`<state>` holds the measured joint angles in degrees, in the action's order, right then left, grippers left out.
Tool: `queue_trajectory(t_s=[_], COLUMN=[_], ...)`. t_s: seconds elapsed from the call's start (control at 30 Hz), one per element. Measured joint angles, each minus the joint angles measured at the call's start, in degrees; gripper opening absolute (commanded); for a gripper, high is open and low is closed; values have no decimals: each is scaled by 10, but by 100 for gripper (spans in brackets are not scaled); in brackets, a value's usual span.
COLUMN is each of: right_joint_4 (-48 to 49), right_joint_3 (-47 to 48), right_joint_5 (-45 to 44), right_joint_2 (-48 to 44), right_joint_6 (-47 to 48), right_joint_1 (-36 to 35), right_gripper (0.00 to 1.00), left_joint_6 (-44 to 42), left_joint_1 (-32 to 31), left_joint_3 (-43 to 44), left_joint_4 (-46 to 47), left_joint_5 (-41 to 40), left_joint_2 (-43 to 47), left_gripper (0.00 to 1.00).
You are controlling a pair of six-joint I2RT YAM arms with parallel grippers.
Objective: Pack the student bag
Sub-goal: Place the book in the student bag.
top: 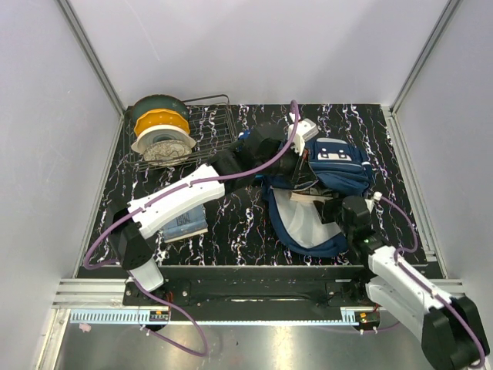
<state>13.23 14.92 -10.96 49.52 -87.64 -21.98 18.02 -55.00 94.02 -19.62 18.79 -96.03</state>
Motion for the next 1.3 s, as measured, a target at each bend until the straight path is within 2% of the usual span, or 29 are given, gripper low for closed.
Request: queue_trajectory(t_s=[0.13,0.17,0.27,0.3,0.37,0.47,0.67,0.83,0.9,0.93,0.97,1.23,1.3], right_joint_4=[-78,-90,-101,-101,-100,-81,-8,54,62,63,61,-46,-95], right_joint_3=[-9,-16,-36,-41,-43,-41,0,14,13,12,11,2,1], right_joint_5=[1,2,4,5,5,5,17,36,45,49,51,79,94], right_joint_2=[-97,-113,-129,-124,-105,-55,103,153,146,135,123,-74,-131], right_joint_6=[13,14,14,13,13,10,16,19,25,29,31,73,87], right_joint_1=[0,0,0,0,0,0,1,5,6,7,7,7,7], right_gripper=[83,73,58,43,39,39,40,44,51,63,68,70,71], left_joint_6=[0,0,1,1,3,6,7,7,7,7,7,7,7], left_joint_1=[0,1,1,2,2,3,3,4,4,4,4,6,7], left_joint_3=[0,0,0,0,0,0,0,0,0,0,0,0,0], left_joint_4=[0,0,-2,-2,-2,-1,-2,0,0,0,0,0,0], left_joint_5=[0,1,3,3,3,3,3,3,3,3,3,5,5], left_joint_2=[0,0,0,0,0,0,0,0,0,0,0,0,0], left_gripper=[0,0,0,0,0,0,0,0,0,0,0,1,6])
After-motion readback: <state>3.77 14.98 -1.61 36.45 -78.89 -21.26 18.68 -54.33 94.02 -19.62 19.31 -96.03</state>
